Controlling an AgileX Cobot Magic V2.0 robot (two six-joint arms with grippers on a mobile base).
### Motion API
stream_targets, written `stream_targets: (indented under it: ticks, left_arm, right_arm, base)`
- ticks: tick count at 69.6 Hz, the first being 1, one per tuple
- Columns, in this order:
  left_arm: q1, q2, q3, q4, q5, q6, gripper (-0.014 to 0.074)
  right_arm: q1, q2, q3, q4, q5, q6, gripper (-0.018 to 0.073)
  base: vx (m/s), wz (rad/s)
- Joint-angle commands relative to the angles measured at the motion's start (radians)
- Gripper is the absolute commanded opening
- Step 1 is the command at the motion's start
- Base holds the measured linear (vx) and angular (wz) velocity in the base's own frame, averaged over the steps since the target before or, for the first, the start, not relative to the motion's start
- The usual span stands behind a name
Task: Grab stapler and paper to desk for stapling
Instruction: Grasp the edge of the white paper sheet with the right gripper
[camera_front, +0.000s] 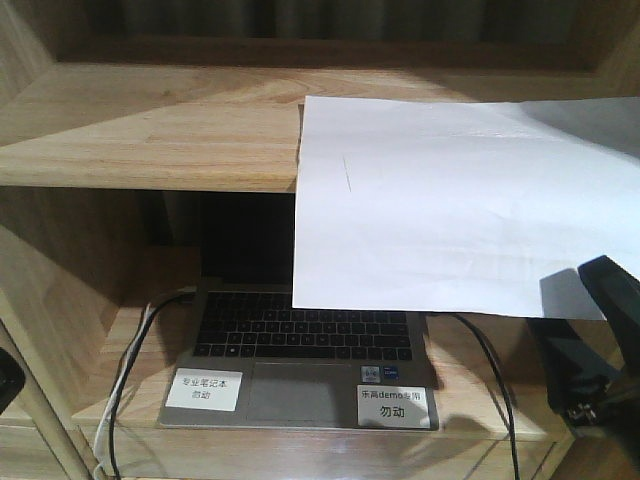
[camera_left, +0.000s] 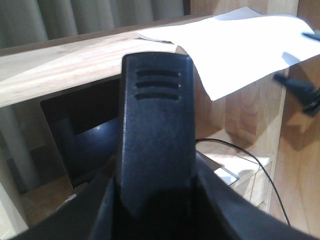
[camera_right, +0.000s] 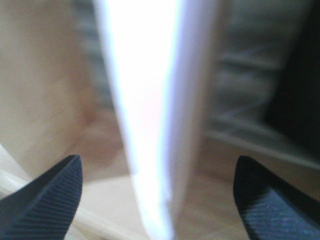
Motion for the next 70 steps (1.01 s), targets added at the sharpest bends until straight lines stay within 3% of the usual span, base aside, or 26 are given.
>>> stream_targets:
  ticks: [1, 32, 49, 60, 70]
  left_arm:
    - [-0.004, 0.010, -0.028, -0.028, -0.110, -0.002, -0.0006]
    - [-0.003, 0.010, -0.028, -0.028, -0.110, -0.002, -0.0006]
    - [-0.003, 0.010, -0.028, -0.028, -0.110, -0.002, -0.0006]
    - [-0.003, 0.010, -0.028, -0.028, -0.110, -0.002, -0.0006]
    - [-0.003, 0.010, -0.028, -0.028, -0.110, -0.002, -0.0006]
  right_arm:
    - [0.000, 0.004, -0.043, 0.006, -0.205, -0.022, 0.0559]
    - [0.000, 0.004, -0.162, 0.014, -0.204, -0.145, 0.0538]
    - [0.000, 0.007, -0.179, 0.021, -0.204, -0.163, 0.0522]
    - [0.000, 0.007, -0.179, 0.021, -0.204, -0.164, 0.0424]
    - [0.000, 0.007, -0.179, 0.021, -0.204, -0.164, 0.0244]
  base:
    - [0.00, 0.00]
    - [0.00, 0.00]
    - [0.00, 0.00]
    - [0.00, 0.00]
    - [0.00, 0.00]
